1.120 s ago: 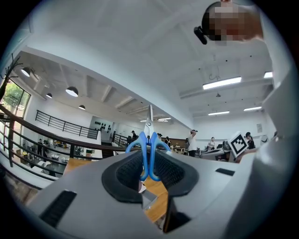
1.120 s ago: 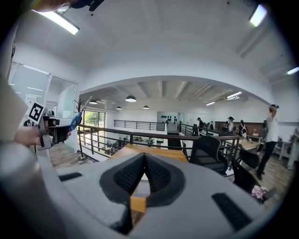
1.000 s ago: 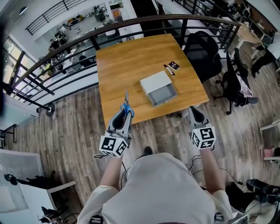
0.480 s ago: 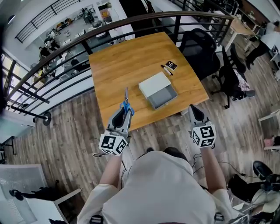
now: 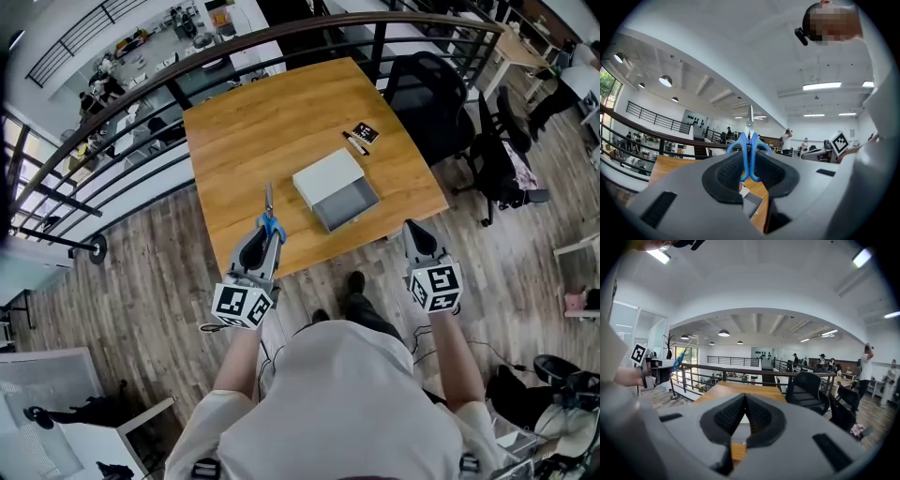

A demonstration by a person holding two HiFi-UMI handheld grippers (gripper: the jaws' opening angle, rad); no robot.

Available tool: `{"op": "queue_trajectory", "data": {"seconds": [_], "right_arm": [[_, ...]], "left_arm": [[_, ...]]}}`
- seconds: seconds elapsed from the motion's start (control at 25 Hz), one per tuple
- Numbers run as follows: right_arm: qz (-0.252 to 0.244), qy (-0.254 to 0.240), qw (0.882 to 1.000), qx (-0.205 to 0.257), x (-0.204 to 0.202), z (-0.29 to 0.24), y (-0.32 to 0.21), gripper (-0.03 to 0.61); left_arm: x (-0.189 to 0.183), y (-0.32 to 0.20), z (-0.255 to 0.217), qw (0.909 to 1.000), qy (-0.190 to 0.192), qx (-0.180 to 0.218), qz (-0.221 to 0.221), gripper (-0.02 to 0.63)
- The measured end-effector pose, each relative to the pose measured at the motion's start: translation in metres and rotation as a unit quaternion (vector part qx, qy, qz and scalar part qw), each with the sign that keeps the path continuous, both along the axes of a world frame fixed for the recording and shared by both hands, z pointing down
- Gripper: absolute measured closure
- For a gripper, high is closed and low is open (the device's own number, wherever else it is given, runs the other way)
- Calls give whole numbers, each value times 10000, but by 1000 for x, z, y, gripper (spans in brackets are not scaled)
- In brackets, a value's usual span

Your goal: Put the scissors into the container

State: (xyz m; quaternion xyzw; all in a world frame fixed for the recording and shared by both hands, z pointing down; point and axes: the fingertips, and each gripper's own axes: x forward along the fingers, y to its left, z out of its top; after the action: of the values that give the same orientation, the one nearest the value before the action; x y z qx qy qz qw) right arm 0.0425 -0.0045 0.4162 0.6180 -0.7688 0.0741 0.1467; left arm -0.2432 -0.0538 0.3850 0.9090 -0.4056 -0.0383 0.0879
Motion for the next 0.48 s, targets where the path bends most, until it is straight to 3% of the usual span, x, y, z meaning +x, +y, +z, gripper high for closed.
{"op": "queue_trajectory", "data": {"seconds": [0.48], "right_arm": [[-443,-154,9988,-117,41,26,-69,577]], "left_arm": [[45,-48,8,9991,-103,-6,-403,538]]}}
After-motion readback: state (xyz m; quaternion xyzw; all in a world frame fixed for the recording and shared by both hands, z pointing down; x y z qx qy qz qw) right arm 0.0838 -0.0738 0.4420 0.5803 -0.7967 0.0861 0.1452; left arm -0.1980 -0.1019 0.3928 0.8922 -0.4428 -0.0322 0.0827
